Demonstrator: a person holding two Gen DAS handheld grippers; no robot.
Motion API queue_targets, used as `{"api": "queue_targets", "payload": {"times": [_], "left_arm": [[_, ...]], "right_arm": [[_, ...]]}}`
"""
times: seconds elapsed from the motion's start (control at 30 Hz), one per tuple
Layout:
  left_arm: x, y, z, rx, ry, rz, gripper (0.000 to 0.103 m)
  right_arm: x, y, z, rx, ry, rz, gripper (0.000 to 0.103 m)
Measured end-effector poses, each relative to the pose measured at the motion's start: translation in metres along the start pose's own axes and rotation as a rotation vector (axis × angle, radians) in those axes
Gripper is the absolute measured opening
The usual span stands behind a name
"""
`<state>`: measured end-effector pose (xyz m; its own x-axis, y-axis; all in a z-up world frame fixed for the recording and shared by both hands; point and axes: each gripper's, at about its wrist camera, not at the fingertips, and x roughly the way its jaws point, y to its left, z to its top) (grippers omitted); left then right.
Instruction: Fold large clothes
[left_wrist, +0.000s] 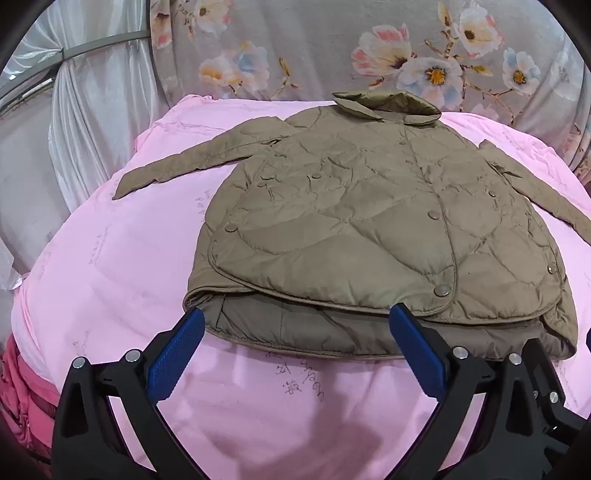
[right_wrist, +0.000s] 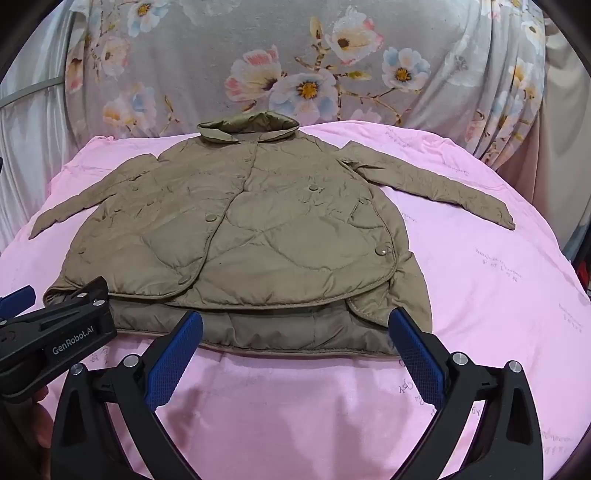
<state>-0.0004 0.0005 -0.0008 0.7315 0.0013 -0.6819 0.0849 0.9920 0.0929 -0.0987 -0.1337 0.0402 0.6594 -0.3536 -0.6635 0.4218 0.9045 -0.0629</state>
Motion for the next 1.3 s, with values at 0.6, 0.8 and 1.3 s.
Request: {"api": "queue_targets", "payload": {"times": [0.6, 0.8, 1.3], "left_arm": [[-0.003, -0.002, -0.008, 0.006, 0.014, -0.016, 0.098], [-0.003, 0.000, -0.010, 0.003, 0.013, -0.014, 0.098], [-0.005, 0.009, -0.009, -0.003, 0.015, -0.018, 0.098]], "right_arm": [[-0.004, 0.003, -0.002, 0.011, 0.003, 0.032, 0.098], [-0.002, 0.005, -0.003, 0.009, 0.004, 0.033, 0.098], [-0.002, 0.006, -0.005, 0.007, 0.004, 0.034, 0.098]]}}
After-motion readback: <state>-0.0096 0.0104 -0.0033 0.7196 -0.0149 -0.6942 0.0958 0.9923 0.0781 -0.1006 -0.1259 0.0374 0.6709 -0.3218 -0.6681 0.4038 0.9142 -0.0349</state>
